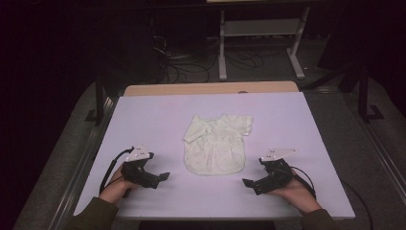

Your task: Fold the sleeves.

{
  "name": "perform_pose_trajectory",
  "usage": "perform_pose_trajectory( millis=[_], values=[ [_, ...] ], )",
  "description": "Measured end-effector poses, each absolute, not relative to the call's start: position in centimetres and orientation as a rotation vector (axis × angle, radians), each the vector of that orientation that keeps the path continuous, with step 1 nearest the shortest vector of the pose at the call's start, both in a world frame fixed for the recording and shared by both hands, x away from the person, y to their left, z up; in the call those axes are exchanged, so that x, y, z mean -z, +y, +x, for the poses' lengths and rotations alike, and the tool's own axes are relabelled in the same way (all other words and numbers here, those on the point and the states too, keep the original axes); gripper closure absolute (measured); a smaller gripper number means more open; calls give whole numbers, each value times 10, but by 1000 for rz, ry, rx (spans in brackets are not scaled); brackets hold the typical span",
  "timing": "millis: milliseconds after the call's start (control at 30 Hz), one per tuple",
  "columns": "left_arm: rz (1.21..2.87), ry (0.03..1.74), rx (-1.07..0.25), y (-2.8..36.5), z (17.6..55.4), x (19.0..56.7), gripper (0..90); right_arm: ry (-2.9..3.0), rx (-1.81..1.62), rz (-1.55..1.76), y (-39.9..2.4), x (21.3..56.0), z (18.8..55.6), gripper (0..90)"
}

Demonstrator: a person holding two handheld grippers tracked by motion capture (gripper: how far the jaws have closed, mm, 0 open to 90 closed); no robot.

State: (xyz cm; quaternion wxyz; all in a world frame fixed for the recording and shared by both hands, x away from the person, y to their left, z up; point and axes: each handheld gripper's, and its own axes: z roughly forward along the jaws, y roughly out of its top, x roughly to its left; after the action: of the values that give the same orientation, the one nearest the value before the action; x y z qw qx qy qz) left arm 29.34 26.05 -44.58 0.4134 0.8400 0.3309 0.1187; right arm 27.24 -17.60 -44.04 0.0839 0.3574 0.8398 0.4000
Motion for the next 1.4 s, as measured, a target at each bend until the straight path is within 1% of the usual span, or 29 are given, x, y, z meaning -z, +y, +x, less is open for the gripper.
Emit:
perform_pose_trajectory(
  millis=[700, 1100, 1400],
  values=[
    [2098, 879, -255, 262, 297, 448, 0, 2479, -1171, 1100, -174, 430, 289, 0],
    [2117, 870, -294, 260, 295, 447, 0, 2452, -1177, 1106, -171, 425, 300, 0],
    [2114, 868, -295, 260, 295, 447, 0, 2442, -1176, 1127, -171, 423, 310, 0]
  ],
)
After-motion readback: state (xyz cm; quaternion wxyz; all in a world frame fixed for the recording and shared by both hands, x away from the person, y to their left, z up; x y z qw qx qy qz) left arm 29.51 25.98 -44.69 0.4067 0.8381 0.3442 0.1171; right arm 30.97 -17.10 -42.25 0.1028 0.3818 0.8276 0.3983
